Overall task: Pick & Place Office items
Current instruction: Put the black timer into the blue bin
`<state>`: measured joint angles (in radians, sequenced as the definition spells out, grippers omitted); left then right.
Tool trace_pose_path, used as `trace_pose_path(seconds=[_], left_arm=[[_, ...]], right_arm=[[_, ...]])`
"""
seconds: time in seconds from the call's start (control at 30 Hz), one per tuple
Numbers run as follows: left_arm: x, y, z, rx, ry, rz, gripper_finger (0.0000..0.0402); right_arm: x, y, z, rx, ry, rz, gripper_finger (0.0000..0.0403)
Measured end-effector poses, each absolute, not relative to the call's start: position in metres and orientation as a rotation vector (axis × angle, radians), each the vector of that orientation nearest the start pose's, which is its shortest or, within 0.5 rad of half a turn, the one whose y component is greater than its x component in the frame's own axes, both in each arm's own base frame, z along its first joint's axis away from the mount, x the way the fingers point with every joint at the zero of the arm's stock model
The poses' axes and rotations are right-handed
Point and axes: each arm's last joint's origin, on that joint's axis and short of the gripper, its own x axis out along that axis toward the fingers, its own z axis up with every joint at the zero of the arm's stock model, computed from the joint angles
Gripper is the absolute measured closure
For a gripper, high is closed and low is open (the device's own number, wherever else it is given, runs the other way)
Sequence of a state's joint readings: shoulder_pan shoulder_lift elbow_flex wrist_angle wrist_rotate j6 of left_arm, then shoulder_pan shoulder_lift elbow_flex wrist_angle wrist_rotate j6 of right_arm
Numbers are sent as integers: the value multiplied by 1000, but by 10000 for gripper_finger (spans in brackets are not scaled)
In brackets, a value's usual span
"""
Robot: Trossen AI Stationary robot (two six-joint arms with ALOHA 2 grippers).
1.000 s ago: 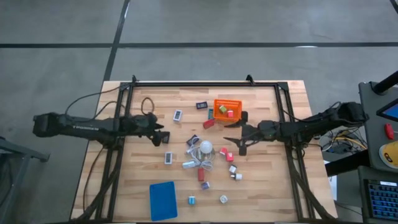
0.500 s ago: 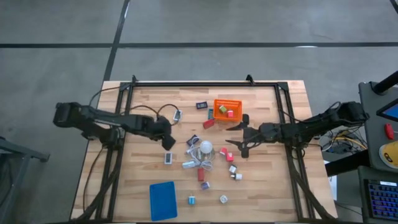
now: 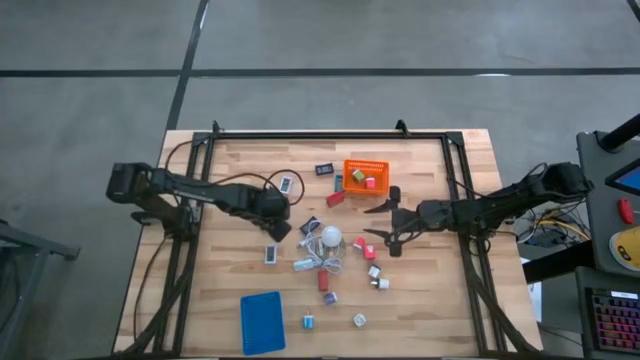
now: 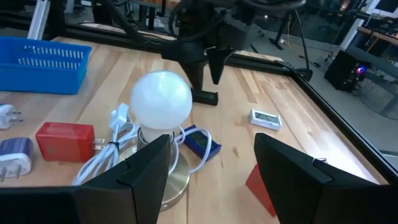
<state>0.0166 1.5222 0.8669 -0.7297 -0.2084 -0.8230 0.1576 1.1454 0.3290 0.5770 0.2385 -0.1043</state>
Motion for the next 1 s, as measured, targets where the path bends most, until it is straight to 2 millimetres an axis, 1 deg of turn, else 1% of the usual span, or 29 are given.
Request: trace_pose_path(seconds=[0.2, 0.3, 0.4, 0.47, 0.63, 0.7, 0.83, 1.0], left_arm=[[255, 11, 173, -539, 1182, 753, 101], [258, 11, 173, -625, 1135, 786, 101], [257, 11, 173, -737, 1102, 858, 101], [257, 11, 173, -714, 1115, 846, 101], [257, 11, 173, -526, 1181, 721, 101], [257, 11, 173, -486, 1193, 696, 101], [258, 11, 173, -492, 1175, 696, 101], [259, 12, 173, -627, 1109, 803, 101]], right_arm=[[214, 27, 184, -149, 235, -69, 175], [214, 27, 184, -145, 235, -69, 175], [214, 28, 184, -144, 234, -67, 174], [214, 28, 184, -142, 234, -64, 175], [214, 30, 185, -137, 231, -53, 174], [214, 31, 185, -136, 231, -52, 175], [214, 30, 185, -137, 231, -53, 175], [214, 30, 184, -137, 232, -53, 175]])
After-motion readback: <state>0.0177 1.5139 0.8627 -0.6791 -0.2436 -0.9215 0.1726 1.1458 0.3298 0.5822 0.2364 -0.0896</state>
